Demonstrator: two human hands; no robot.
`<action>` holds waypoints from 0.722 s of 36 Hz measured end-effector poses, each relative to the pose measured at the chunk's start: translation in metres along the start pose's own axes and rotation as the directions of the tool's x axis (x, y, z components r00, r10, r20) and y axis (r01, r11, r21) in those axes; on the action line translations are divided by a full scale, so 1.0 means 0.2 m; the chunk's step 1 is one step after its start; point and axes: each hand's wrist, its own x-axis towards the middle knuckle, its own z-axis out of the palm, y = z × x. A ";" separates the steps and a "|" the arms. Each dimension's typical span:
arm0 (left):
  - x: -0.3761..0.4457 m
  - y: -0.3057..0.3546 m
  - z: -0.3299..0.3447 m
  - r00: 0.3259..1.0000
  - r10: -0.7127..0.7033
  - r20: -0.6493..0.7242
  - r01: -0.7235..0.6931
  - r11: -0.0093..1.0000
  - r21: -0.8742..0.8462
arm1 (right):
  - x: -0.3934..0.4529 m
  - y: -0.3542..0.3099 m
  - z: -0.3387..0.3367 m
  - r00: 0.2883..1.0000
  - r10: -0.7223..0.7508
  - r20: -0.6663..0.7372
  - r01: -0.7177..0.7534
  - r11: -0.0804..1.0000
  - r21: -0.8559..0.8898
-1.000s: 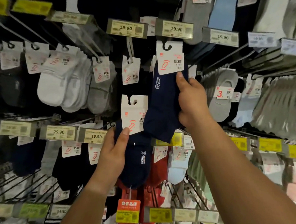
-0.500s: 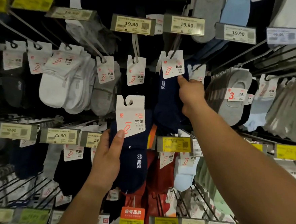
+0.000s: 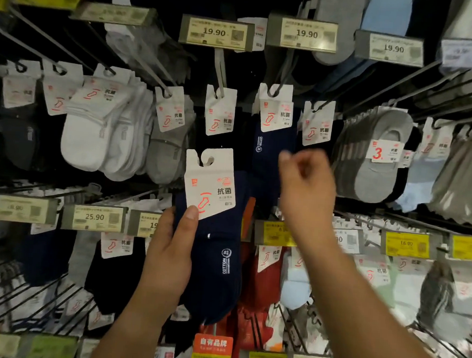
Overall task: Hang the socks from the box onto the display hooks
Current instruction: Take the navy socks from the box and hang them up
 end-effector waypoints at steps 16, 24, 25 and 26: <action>-0.05 0.00 0.15 0.990 0.009 0.138 -0.001 0.998 -0.057 | -0.36 0.07 0.01 0.886 0.354 0.300 -0.436 0.856 0.278; 0.00 0.01 0.16 0.993 -0.050 0.111 0.056 0.997 -0.050 | -0.34 0.07 -0.06 0.839 0.357 0.411 -0.526 0.725 0.445; 0.01 0.01 0.16 0.995 -0.049 0.086 0.052 0.998 -0.032 | -0.33 0.07 -0.06 0.840 0.359 0.407 -0.526 0.723 0.449; 0.02 0.00 0.15 0.997 -0.045 0.063 0.046 0.999 -0.013 | -0.32 0.07 -0.07 0.842 0.361 0.401 -0.524 0.724 0.449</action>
